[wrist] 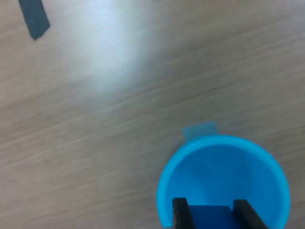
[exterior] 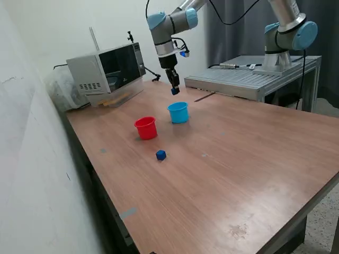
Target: Place red objects in the red bin, and blue objects in the blue bin.
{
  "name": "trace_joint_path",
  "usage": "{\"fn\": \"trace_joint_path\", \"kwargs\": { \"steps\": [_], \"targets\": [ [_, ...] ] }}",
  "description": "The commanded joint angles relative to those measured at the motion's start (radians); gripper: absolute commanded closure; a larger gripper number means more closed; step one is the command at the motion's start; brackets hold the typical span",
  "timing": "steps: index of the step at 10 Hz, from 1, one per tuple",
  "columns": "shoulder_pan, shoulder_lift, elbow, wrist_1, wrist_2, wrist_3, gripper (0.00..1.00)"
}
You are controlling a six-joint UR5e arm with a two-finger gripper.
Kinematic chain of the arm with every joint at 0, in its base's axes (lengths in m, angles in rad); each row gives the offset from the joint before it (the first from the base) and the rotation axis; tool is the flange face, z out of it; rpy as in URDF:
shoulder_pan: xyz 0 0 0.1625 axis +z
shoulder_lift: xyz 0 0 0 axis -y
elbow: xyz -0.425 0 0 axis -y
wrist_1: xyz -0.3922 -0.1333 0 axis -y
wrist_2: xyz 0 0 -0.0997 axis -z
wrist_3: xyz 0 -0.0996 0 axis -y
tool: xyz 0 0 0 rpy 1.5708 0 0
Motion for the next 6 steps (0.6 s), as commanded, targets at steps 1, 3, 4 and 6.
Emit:
{"fn": "trace_joint_path", "kwargs": {
  "steps": [1,3,4,6],
  "targets": [
    [0.001,0.004,0.034,-0.08,0.005,-0.009,1.0],
    [0.01,0.016,0.038,-0.088,0.008,-0.009,1.0],
    [0.02,0.025,0.045,-0.09,0.006,-0.009,1.0],
    [0.043,0.033,0.056,-0.1,0.006,-0.011,1.0]
  ]
}}
